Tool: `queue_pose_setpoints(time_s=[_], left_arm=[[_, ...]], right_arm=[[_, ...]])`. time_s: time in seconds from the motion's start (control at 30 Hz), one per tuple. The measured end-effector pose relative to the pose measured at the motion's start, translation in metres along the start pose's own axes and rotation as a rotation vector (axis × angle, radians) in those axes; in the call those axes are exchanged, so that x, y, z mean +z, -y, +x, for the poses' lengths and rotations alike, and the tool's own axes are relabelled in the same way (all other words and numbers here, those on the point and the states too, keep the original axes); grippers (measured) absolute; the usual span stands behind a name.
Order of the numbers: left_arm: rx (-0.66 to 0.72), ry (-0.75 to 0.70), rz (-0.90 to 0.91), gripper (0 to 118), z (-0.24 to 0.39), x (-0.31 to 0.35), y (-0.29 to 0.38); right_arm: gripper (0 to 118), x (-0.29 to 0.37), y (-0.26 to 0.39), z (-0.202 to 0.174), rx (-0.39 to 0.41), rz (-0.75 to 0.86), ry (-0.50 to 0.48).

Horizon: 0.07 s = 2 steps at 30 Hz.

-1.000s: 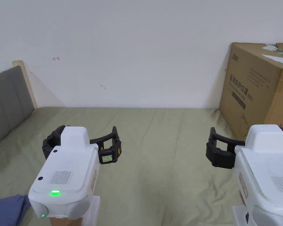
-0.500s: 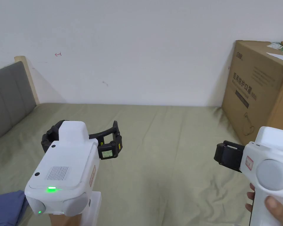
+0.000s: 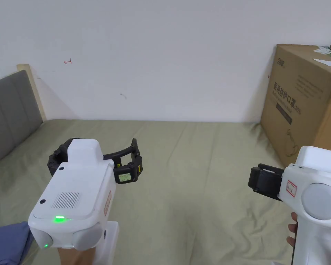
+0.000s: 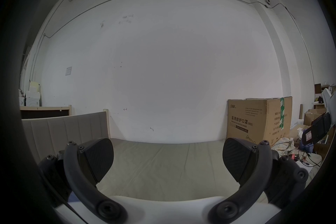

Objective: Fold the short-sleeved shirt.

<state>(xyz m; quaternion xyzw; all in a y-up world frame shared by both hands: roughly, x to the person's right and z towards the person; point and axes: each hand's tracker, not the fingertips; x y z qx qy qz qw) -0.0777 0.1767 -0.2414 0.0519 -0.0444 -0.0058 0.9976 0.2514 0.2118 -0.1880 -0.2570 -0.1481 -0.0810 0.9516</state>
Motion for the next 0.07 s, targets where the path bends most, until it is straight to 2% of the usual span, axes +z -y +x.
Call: queue_pose_setpoints(time_s=[0.07], left_arm=[[-0.004,0.0,0.001,118,0.0004,0.0005,-0.0003]], right_arm=[[117,0.0012,0.0001,0.0001,-0.002,-0.003,-0.003]])
